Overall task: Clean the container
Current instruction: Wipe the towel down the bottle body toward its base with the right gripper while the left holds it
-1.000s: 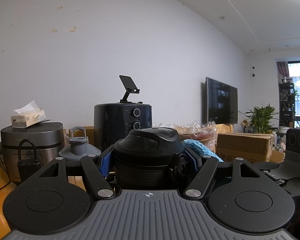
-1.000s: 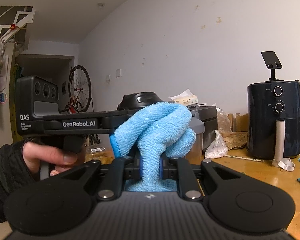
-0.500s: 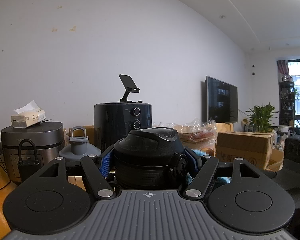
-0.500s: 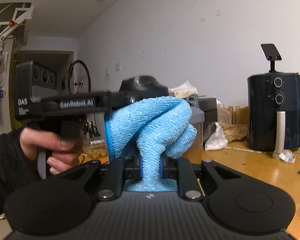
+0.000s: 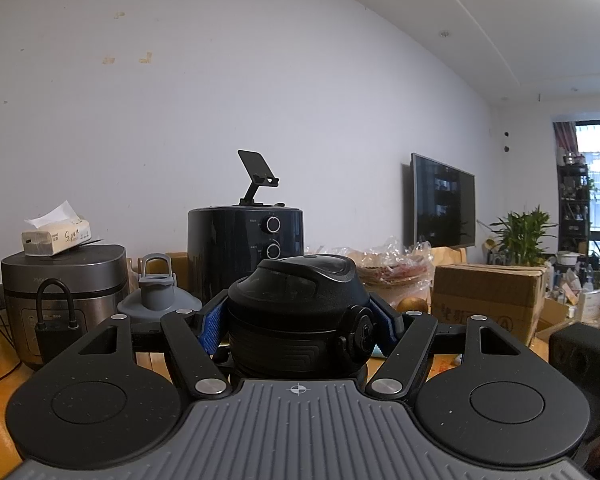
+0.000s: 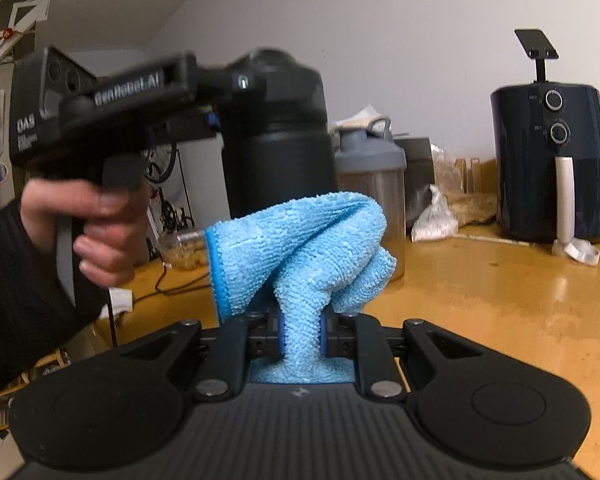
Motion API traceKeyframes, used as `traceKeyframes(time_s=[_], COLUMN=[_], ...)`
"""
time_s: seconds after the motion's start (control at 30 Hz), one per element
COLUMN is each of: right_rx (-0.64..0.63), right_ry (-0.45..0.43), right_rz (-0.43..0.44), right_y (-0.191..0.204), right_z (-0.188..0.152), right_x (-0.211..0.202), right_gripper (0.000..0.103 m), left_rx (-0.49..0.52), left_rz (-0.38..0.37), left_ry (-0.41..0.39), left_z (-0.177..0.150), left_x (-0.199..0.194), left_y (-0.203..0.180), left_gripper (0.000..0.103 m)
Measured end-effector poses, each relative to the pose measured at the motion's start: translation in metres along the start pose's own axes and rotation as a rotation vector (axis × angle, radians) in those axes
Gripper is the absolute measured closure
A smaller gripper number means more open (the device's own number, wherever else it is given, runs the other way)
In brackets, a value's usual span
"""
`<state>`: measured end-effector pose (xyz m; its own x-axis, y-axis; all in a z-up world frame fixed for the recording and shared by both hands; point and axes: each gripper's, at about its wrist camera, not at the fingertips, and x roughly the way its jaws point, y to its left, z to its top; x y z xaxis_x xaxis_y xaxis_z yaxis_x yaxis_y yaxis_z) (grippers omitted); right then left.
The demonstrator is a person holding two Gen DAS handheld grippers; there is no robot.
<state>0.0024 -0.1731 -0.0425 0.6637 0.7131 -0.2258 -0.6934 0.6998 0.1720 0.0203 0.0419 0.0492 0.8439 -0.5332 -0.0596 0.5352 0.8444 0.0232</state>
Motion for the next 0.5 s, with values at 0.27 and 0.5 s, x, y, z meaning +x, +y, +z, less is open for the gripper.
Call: traceKeyframes(time_s=[0.27, 0.5], right_rx=[0.015, 0.021], right_ry=[0.081, 0.154], right_rz=[0.003, -0.005], right_y=[-0.004, -0.006], right_z=[-0.013, -0.027], right_x=[0.01, 0.019], right_gripper=[0.095, 0.094], left_rx=[0.001, 0.016], left_rz=[0.0, -0.006], left_ry=[0.003, 0.005], left_z=[0.0, 0.001], left_x=[0.0, 0.001], left_y=[0.0, -0.002], left_gripper=[0.035, 0.035])
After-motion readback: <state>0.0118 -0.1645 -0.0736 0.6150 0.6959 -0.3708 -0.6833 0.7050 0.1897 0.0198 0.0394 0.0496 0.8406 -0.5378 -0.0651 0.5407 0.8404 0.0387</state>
